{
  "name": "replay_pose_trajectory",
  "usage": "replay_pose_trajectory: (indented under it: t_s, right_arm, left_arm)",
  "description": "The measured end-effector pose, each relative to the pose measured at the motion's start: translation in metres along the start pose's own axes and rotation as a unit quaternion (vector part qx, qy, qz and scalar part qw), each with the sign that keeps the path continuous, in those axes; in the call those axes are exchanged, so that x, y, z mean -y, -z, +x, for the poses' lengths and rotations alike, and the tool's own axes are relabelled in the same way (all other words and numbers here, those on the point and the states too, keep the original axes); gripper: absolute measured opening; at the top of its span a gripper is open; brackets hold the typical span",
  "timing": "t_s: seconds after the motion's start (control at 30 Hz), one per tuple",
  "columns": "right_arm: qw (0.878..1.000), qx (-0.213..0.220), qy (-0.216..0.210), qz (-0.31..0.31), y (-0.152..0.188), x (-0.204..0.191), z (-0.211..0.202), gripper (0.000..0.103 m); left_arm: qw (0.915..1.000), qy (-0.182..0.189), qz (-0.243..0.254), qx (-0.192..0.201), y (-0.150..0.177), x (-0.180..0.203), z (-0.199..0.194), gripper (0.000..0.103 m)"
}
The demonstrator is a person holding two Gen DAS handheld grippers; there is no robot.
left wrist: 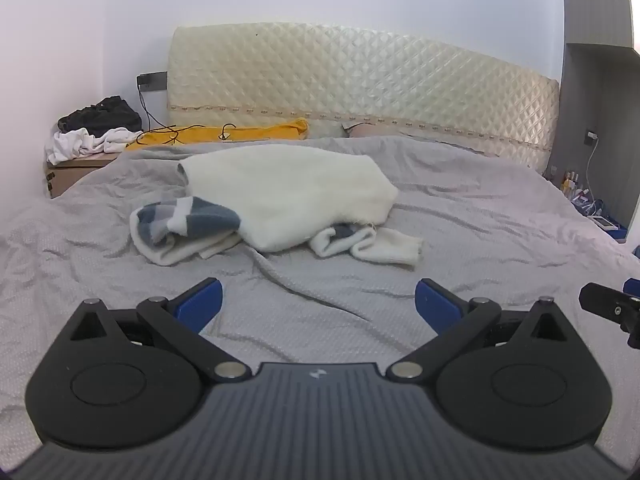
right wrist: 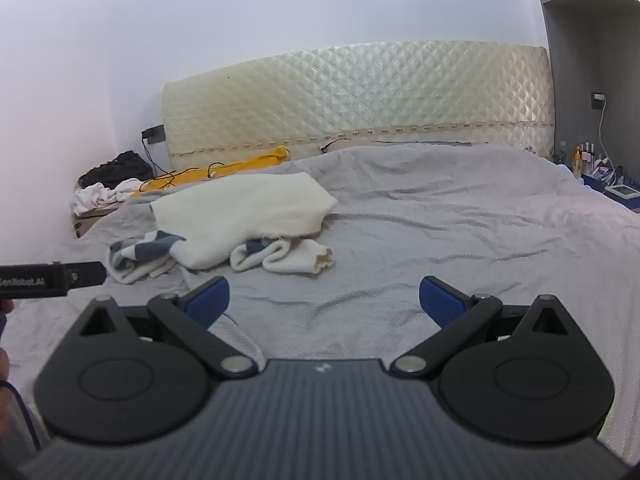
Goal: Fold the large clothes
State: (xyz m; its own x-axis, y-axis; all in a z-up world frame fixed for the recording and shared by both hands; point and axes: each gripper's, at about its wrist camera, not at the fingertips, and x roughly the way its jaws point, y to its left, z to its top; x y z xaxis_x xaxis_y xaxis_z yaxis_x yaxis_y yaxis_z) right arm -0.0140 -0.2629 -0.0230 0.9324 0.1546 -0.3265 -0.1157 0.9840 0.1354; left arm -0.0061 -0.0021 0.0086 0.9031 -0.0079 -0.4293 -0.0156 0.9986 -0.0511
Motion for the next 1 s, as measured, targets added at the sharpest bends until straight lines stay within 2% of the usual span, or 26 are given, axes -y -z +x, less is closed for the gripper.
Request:
replay_pose_trajectory:
  t_s: [1.0]
  right_arm:
    - [1.000,-0.002,-0.007,0.009,0.0010,0.0022,-0.0027,0.103]
  left_arm:
    - [0.9999,0.008,-0.005,0.004,0.0028,-0.0009,0.0015,0.103]
